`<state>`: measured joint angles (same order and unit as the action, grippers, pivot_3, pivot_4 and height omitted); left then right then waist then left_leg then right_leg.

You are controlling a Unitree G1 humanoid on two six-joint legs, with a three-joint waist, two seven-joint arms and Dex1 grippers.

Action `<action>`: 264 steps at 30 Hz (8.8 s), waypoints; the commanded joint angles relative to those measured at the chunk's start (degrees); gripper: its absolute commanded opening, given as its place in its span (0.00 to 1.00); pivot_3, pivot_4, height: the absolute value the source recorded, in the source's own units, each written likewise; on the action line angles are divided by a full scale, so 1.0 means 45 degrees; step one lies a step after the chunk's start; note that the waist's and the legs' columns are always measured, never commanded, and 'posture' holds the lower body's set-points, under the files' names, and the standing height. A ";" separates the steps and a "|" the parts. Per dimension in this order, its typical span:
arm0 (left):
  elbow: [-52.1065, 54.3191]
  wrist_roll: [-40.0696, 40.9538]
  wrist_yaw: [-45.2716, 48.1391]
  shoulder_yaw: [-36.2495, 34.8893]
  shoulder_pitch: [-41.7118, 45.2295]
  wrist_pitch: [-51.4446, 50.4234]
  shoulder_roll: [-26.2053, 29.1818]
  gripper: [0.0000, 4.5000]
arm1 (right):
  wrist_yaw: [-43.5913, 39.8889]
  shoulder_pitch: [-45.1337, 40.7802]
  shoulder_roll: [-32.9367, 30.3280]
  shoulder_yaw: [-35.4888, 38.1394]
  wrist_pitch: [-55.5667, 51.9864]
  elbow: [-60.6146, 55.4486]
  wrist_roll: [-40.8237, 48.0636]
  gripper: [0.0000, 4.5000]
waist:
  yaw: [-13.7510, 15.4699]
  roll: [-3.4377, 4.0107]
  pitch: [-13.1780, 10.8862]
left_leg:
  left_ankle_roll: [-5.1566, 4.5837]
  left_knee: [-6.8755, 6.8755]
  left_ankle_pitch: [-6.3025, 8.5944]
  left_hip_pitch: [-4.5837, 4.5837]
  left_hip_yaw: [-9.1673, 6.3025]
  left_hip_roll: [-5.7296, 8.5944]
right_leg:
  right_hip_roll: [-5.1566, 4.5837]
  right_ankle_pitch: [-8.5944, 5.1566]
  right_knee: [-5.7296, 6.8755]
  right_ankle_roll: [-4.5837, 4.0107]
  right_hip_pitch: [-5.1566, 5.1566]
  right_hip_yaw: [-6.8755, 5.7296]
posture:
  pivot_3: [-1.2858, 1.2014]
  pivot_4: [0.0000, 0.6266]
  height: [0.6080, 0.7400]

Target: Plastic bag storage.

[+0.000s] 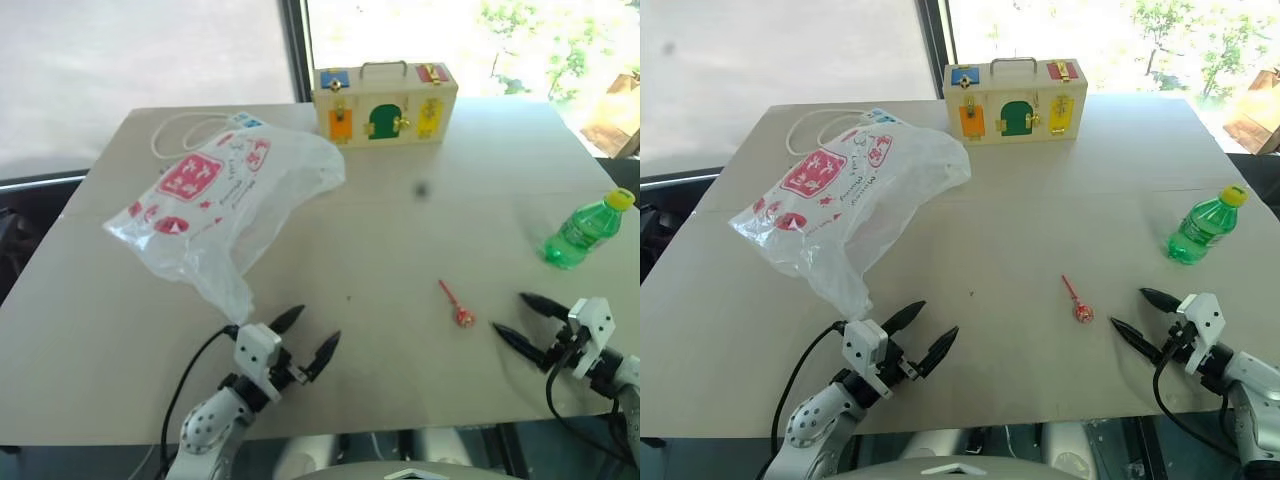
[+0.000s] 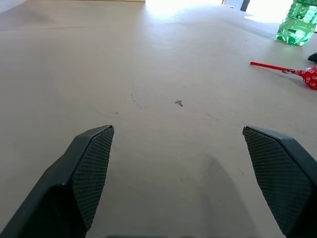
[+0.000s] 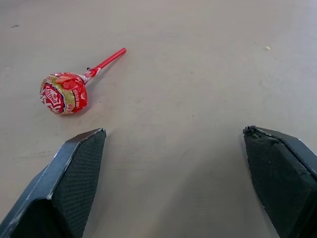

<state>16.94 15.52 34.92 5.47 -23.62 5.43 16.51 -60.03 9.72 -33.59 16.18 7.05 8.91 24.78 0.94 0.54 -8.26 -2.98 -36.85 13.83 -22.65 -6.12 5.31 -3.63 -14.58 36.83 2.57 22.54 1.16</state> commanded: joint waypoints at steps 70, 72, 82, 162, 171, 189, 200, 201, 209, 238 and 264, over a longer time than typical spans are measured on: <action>0.2065 -0.3199 -0.5274 -0.2332 -0.1000 0.1862 -0.1655 0.05 | -0.1263 -0.1076 -0.1215 -0.2319 -0.3432 -0.6220 0.1607 1.00 | 0.0308 -0.0230 -0.0276 | -0.0002 -0.0108 0.0002 -0.0114 0.0034 -0.0055 | 0.0007 0.0034 0.0004 0.0050 0.0037 -0.0087 | 0.52 0.24 1.00; 0.2028 -0.3150 -0.5315 -0.2371 -0.0989 0.1873 -0.1678 0.01 | -0.1211 -0.1104 -0.1226 -0.2352 -0.3442 -0.6237 0.1589 1.00 | 0.0309 -0.0230 -0.0276 | -0.0002 -0.0109 0.0002 -0.0112 0.0035 -0.0055 | 0.0008 0.0035 0.0004 0.0050 0.0036 -0.0087 | 0.52 0.24 1.00; 0.2028 -0.2400 -0.5150 -0.2359 -0.0806 0.1791 -0.1702 0.01 | 0.0054 -0.1671 -0.1692 -0.2839 -0.4634 -0.5979 0.0312 1.00 | 0.0307 -0.0229 -0.0275 | -0.0001 -0.0109 0.0002 -0.0102 0.0045 -0.0055 | 0.0008 0.0035 0.0012 0.0050 0.0033 -0.0078 | 0.52 0.24 1.00; 0.3578 1.0591 0.4176 -0.1304 0.2561 -0.8111 0.2706 0.00 | -0.0881 -0.8489 -0.1168 -0.4977 -0.8935 -0.5423 -0.0757 0.99 | -0.0080 -0.0109 -0.0289 | 0.0014 -0.0049 -0.0078 -0.0097 0.0098 -0.0102 | 0.0104 0.0084 0.0183 -0.0057 0.0197 0.0072 | 0.52 0.24 1.00; 0.3920 1.0575 0.2977 -0.1541 0.2067 -0.7792 0.1553 0.00 | 0.2102 -1.0277 -0.3886 -0.0012 -0.8550 -0.3286 -0.1095 0.99 | -0.0106 -0.0135 -0.0284 | 0.0011 -0.0084 -0.0076 -0.0156 0.0137 -0.0139 | 0.0108 0.0082 0.0197 -0.0056 0.0228 0.0065 | 0.52 0.24 1.00; 0.3713 0.9961 0.3201 -0.1379 0.2334 -0.7874 0.1626 0.00 | 0.4574 -0.8465 -0.3969 0.1837 -1.2782 0.0446 -0.0253 0.99 | -0.0045 -0.0109 -0.0272 | -0.0007 -0.0121 -0.0075 -0.0213 0.0214 -0.0144 | 0.0098 0.0088 0.0194 -0.0051 0.0268 0.0109 | 0.52 0.24 1.00; 0.3510 0.9720 0.3294 -0.1461 0.2480 -0.7845 0.1672 0.00 | 0.5723 -0.7911 -0.2405 0.2783 -1.4940 -0.1082 0.1338 0.62 | -0.0075 -0.0139 -0.0249 | -0.0009 -0.0124 -0.0074 -0.0171 0.0222 -0.0171 | 0.0118 0.0086 0.0191 -0.0052 0.0223 0.0106 | 0.52 0.24 1.00; 0.3502 0.9713 0.3295 -0.1466 0.2495 -0.7850 0.1669 0.00 | 0.5764 -0.7914 -0.2393 0.2761 -1.4943 -0.1120 0.1363 0.62 | -0.0075 -0.0140 -0.0249 | -0.0008 -0.0123 -0.0074 -0.0170 0.0225 -0.0180 | 0.0124 0.0086 0.0191 -0.0052 0.0223 0.0106 | 0.52 0.24 1.00; 0.3445 0.9628 0.3290 -0.1494 0.2571 -0.7893 0.1667 0.00 | 0.5735 -0.8759 -0.1831 0.1718 -1.4467 -0.2087 0.1712 0.62 | -0.0218 -0.0141 -0.0250 | -0.0007 -0.0123 -0.0074 -0.0159 0.0245 -0.0205 | 0.0139 0.0086 0.0195 -0.0053 0.0222 0.0118 | 0.52 0.24 1.00; 0.3842 0.9339 0.2755 -0.1549 0.2189 -0.7383 0.1291 0.00 | 1.6653 -1.4516 1.1969 0.2339 -1.5820 0.0810 0.9693 0.62 | -0.0795 -0.0092 -0.0291 | 0.0064 -0.0049 -0.0119 -0.0252 0.0300 -0.0213 | 0.0177 0.0118 0.0278 -0.0089 0.0427 0.0192 | 0.52 0.24 1.00; 0.4487 0.9835 0.1953 -0.1601 0.2372 -0.7523 0.1153 0.00 | 1.2894 -1.2551 0.9799 -0.4739 -1.3432 0.1103 0.6452 0.98 | -0.0752 -0.0103 -0.0278 | 0.0028 -0.0082 -0.0099 -0.0246 0.0334 -0.0233 | 0.0208 0.0132 0.0300 -0.0092 0.0436 0.0223 | 0.52 0.24 1.00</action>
<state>35.35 58.87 43.47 -0.71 -12.53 -29.41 21.47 1.47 -46.43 7.49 -5.14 -55.45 17.43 54.78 -2.44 0.08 -9.51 -2.85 -37.22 13.38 -23.73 -4.63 4.27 -2.70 -13.98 38.18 2.16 24.48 2.15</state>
